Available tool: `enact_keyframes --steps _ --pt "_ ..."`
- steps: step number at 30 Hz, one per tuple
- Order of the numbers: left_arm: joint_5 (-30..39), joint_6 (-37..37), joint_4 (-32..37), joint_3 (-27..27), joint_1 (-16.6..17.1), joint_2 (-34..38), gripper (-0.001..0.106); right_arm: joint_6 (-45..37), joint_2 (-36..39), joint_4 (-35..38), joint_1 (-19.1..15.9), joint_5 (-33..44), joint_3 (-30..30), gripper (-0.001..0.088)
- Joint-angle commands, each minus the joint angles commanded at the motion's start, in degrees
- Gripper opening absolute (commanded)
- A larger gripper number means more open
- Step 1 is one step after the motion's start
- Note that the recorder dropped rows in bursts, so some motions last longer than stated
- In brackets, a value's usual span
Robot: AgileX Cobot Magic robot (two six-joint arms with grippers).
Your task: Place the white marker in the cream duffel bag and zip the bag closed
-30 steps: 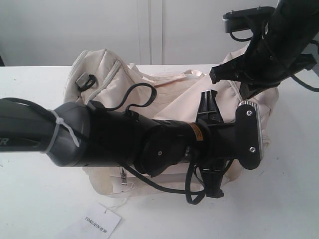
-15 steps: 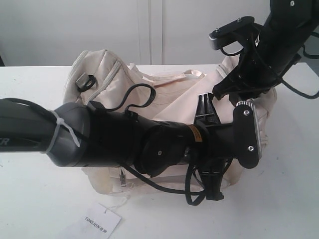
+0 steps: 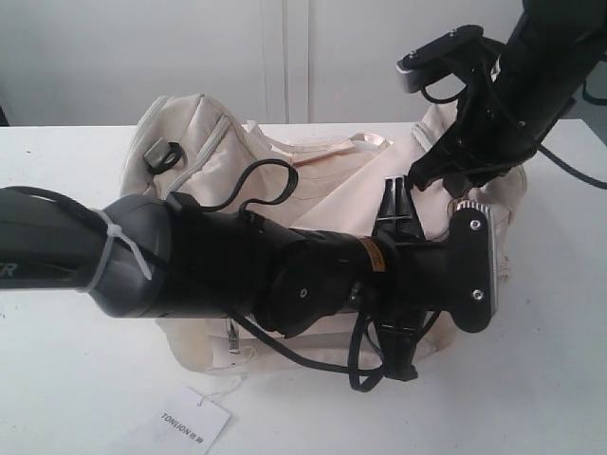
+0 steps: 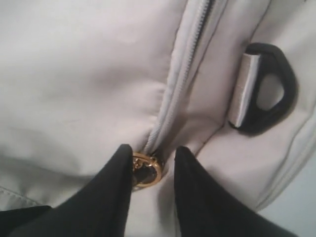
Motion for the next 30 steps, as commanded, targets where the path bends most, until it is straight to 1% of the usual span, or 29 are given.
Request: enact_keyframes --steps 3,6,8,10,11,12,13,14,15,18,19,20,22,24,26,30 --pt "0.5 2.1 1.1 0.0 0.0 0.0 0.0 3.2 0.0 0.0 -1.3 0.1 -1.2 0.026" --pt "0.5 2.7 1.1 0.0 0.0 0.0 0.0 6.4 0.0 0.4 -3.5 1.0 -2.4 0.026" --pt "0.4 4.4 1.1 0.0 0.0 0.0 0.0 7.3 0.0 2.0 -5.3 1.4 -2.7 0.026" --pt "0.4 7.0 1.1 0.0 0.0 0.0 0.0 7.0 0.0 5.1 -6.5 1.5 -2.7 0.026" --pt "0.4 9.1 1.1 0.0 0.0 0.0 0.0 3.9 0.1 8.9 -7.2 1.5 -2.7 0.026" --pt "0.4 9.7 1.1 0.0 0.0 0.0 0.0 0.5 0.1 11.8 -7.2 1.7 -2.7 0.0264" --pt "0.4 12.0 1.1 0.0 0.0 0.0 0.0 -4.5 0.1 15.9 -7.2 2.1 -2.7 0.0275" --pt "0.4 13.2 1.1 0.0 0.0 0.0 0.0 -7.2 0.1 17.7 -7.2 2.2 -2.7 0.028" --pt "-0.1 16.1 1.1 0.0 0.0 0.0 0.0 -9.4 0.1 18.9 -7.2 2.2 -2.7 0.0281" --pt "-1.9 20.3 1.1 0.0 0.0 0.0 0.0 -9.0 0.6 18.7 -7.2 2.0 -2.7 0.0281" --pt "-2.0 22.0 1.4 0.0 0.0 0.0 0.0 -7.4 1.1 18.7 -7.2 1.9 -2.7 0.0291" --pt "-2.0 23.8 1.4 0.0 0.0 0.0 0.0 -6.0 1.8 18.6 -7.2 1.6 -2.7 0.0333" --pt "-2.0 25.5 1.4 0.0 0.0 0.0 0.0 -5.8 2.5 18.3 -7.2 1.6 -2.7 0.0403" --pt "-2.0 25.5 1.4 0.0 0.0 0.0 0.0 -5.8 2.9 17.8 -7.2 1.5 -2.7 0.043" --pt "-2.0 25.5 1.4 0.0 0.0 0.0 0.0 -6.1 2.9 15.9 -7.2 1.3 -2.7 0.043" --pt "-2.0 25.5 1.4 0.0 0.0 0.0 0.0 -8.4 2.9 15.6 -7.2 2.8 -2.7 0.044"
